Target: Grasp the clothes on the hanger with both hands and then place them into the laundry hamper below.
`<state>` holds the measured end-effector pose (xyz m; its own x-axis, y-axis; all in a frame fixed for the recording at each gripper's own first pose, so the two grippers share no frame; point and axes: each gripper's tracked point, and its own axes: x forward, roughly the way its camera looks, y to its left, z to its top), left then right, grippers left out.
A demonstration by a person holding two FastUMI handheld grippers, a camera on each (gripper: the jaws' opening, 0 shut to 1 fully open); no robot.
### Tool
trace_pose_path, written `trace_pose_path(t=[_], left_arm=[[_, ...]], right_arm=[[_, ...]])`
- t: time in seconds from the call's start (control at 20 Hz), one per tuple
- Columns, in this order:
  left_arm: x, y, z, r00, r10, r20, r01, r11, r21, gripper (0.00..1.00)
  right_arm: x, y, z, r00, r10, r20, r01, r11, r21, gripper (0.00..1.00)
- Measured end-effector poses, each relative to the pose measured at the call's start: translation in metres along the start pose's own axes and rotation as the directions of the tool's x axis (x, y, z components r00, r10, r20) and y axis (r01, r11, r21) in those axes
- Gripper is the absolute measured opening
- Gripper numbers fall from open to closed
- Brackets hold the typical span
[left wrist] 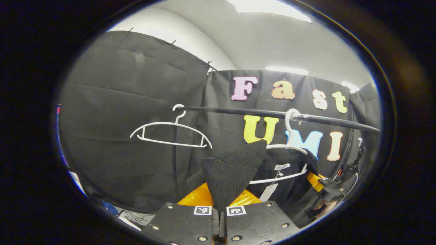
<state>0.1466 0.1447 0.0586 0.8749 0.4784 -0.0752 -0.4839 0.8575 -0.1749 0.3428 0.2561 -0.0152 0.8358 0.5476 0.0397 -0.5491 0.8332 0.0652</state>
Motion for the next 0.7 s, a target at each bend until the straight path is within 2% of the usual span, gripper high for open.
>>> trace_pose_path(t=[0.15,0.4,0.5,0.7], left_arm=[[-0.007,0.016,0.019,1.000,-0.003,0.014,0.004,0.999,-0.033,0.02],[0.008,0.043,0.042,0.999,0.018,0.042,-0.018,1.000,0.009,0.02],[0.014,0.048,0.043,0.999,0.010,0.044,-0.012,0.999,0.041,0.00],[0.015,0.052,0.057,0.998,0.003,0.057,-0.011,0.989,0.150,0.02]], right_arm=[[-0.003,-0.003,0.014,0.999,-0.020,0.030,0.021,0.999,-0.033,0.00],[0.010,-0.020,0.044,0.991,-0.058,0.123,0.068,0.994,-0.081,0.01],[0.018,-0.023,0.046,0.988,-0.063,0.143,0.080,0.990,-0.117,0.01],[0.023,-0.021,0.045,0.986,-0.055,0.155,0.082,0.981,-0.176,0.02]])
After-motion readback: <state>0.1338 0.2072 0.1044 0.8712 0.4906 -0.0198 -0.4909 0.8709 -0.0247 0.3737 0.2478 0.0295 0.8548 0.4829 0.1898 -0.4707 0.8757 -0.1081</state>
